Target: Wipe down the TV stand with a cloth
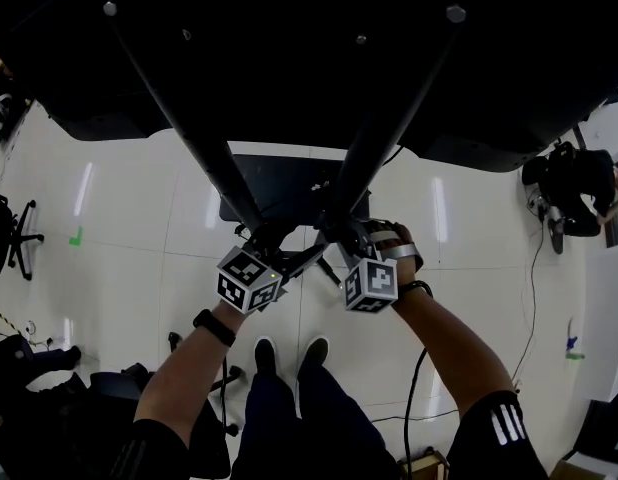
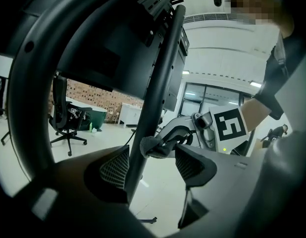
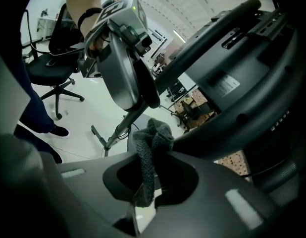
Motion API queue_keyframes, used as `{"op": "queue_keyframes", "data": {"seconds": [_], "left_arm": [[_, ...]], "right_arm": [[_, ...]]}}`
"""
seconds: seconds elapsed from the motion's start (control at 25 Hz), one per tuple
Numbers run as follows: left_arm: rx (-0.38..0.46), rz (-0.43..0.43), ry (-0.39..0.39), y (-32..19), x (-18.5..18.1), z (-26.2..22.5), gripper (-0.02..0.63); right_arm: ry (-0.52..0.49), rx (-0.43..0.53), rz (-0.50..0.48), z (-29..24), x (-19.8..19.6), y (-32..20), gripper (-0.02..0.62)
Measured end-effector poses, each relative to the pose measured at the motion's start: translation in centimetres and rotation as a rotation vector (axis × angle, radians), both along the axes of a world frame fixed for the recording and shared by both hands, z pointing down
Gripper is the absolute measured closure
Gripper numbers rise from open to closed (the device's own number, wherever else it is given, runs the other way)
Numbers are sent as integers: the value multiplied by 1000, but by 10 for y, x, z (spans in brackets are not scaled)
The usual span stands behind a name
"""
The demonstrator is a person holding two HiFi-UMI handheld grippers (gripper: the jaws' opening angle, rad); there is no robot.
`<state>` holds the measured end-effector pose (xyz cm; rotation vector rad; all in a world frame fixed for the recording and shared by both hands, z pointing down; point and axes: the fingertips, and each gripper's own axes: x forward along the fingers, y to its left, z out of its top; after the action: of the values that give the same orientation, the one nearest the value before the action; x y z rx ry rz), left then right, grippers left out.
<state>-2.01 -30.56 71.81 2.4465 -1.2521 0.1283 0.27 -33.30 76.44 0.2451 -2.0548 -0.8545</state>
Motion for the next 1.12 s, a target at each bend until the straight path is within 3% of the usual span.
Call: {"op": "queue_keyframes", "data": {"seconds": [0.28, 0.76, 1.12], "left_arm": [[-61, 0, 17, -3, -5, 66, 291], [-168, -12, 25, -1, -4, 176, 290], [-196, -9, 29, 4, -5, 217, 290]], "right_arm": [[20, -60, 24, 72, -3, 3, 560], [87, -68, 36, 173, -5, -1, 560], [149, -88, 66, 224, -4, -2, 560]]}}
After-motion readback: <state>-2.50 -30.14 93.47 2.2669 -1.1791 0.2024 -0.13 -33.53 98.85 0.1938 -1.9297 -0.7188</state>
